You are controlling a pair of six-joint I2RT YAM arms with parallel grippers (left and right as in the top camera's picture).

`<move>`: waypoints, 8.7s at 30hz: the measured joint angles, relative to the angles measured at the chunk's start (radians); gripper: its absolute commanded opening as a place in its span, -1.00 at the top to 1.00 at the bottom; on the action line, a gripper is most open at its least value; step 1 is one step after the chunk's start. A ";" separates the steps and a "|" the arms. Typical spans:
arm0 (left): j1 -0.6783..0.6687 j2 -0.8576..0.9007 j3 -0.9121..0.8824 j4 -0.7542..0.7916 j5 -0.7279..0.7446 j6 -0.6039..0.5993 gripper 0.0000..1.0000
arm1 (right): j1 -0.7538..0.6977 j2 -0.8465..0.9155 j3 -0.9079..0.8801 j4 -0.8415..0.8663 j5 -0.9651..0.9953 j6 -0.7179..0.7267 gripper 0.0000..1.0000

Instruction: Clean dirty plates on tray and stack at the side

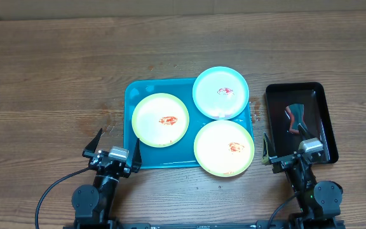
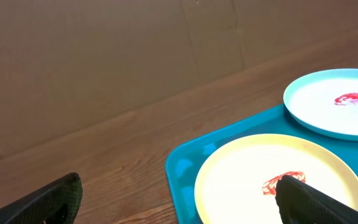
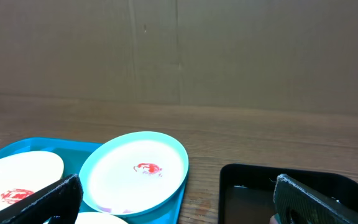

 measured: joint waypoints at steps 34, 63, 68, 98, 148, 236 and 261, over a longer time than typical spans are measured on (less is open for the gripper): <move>0.000 0.000 0.000 0.000 0.000 0.000 -1.00 | 0.000 0.000 0.000 0.001 0.000 0.000 -1.00; 0.000 0.000 0.000 0.000 0.000 0.000 -1.00 | 0.000 0.000 0.000 0.000 0.000 0.000 -1.00; 0.000 0.000 0.000 0.000 0.000 0.000 -1.00 | 0.000 0.000 0.000 -0.006 0.064 -0.035 -1.00; 0.000 0.167 0.342 -0.407 0.008 -0.163 -1.00 | 0.000 0.135 0.271 -0.145 -0.008 -0.061 -1.00; -0.003 1.905 1.265 -0.831 0.020 -0.395 0.10 | 0.000 1.339 1.182 -0.919 -0.279 -0.048 0.01; -0.051 1.953 1.274 -0.756 -0.024 -0.338 0.92 | -0.270 1.919 1.345 -1.051 0.077 -0.004 0.92; -0.051 1.953 1.276 -0.758 -0.024 -0.337 0.91 | 0.458 1.896 1.715 -0.882 -0.079 0.408 0.93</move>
